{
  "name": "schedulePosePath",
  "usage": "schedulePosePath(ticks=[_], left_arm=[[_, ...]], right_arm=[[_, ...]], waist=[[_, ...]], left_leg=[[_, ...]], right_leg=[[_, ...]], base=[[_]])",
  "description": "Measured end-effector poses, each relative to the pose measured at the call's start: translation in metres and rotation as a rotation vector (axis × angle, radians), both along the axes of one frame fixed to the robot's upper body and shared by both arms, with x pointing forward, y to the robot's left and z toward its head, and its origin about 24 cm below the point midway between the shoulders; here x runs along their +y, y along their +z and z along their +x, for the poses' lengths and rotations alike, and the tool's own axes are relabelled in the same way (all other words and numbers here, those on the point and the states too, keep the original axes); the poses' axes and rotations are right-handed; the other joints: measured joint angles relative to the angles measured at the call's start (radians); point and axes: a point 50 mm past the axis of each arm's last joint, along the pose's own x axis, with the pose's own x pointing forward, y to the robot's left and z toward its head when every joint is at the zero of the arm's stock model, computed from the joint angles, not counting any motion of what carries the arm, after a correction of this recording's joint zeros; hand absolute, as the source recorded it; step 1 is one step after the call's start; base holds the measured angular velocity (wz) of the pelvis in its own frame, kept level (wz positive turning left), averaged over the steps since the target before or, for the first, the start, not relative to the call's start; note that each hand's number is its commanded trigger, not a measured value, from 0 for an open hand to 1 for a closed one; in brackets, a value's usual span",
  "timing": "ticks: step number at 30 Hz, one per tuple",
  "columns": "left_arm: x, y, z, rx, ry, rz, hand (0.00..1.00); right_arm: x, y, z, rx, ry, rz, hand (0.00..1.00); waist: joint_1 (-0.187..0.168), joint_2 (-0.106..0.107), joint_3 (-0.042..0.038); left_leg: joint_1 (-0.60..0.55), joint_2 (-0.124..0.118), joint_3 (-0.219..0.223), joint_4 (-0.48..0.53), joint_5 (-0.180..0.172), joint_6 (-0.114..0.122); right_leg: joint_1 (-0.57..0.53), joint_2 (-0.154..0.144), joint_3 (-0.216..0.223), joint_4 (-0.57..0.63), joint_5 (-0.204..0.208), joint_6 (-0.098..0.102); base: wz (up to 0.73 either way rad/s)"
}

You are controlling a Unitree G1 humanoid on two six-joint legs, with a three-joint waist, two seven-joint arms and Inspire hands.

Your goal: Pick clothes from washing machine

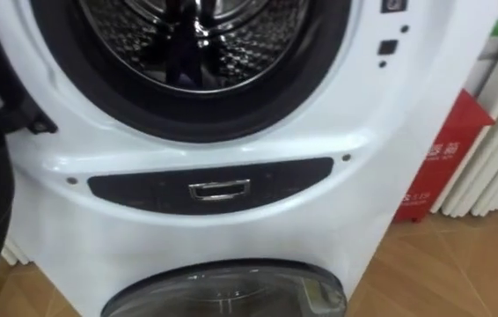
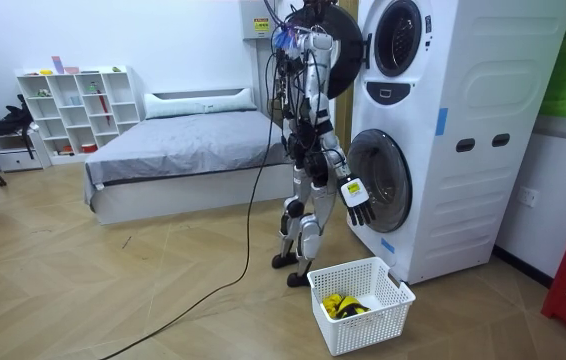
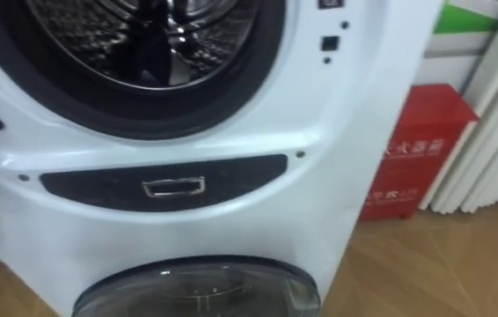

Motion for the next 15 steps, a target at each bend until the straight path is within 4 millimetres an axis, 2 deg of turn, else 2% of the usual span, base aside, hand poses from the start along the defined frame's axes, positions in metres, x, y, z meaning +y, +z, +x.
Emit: schedulePosePath(ticks=[5,6,8,10,12,14,15], left_arm=[[0.001,-0.001,-0.006,0.04,0.019,0.006,0.0],[0.001,-0.001,-0.006,0.039,0.026,0.004,0.0],[-0.001,-0.002,-0.005,0.033,0.039,-0.003,0.0],[-0.002,-0.002,-0.005,0.025,0.056,-0.012,0.0],[-0.001,-0.002,-0.007,0.033,0.041,-0.003,0.0],[-0.002,-0.002,-0.005,0.029,0.04,-0.004,0.0],[-0.002,-0.002,-0.005,0.03,0.04,-0.005,0.0]], right_arm=[[0.01,-0.002,0.002,0.025,0.064,0.007,0.0],[0.011,-0.003,0.001,0.029,0.074,0.009,0.0],[0.012,-0.003,0.0,0.028,0.079,0.009,0.0],[0.011,-0.003,-0.003,0.032,0.073,0.006,0.0],[0.01,-0.004,-0.011,0.049,0.064,-0.003,0.0],[0.009,-0.004,-0.017,0.061,0.055,-0.014,0.0],[0.008,-0.004,-0.017,0.059,0.059,-0.028,0.0]], waist=[[0.007,0.007,0.006],[0.009,0.006,0.0109],[0.021,0.003,0.0103],[0.022,0.0,0.0144],[0.023,-0.006,0.0164],[0.024,-0.008,0.0171],[0.027,-0.006,0.0167]], left_leg=[[0.006,0.0,-0.007,0.0,0.0,0.0],[0.014,0.0,-0.011,0.0,0.0,0.0],[0.016,0.0,-0.011,0.003,-0.001,-0.002],[0.019,0.001,-0.012,0.013,-0.004,-0.006],[0.013,0.004,-0.027,0.057,-0.018,-0.023],[0.013,0.005,-0.031,0.085,-0.026,-0.023],[0.005,0.014,-0.032,0.112,-0.04,-0.029]], right_leg=[[0.015,0.0,-0.003,-0.003,0.0,0.0],[0.026,0.0,-0.004,-0.003,-0.001,-0.001],[0.033,-0.001,-0.004,-0.002,-0.005,-0.002],[0.042,-0.001,-0.007,0.0,-0.007,-0.003],[0.057,-0.001,-0.011,0.006,-0.016,-0.003],[0.058,-0.003,-0.011,0.02,-0.025,-0.006],[0.055,0.001,-0.015,0.027,-0.032,-0.008]], base=[[0.02],[0.0],[0.0],[0.07],[0.12],[0.04],[0.0]])
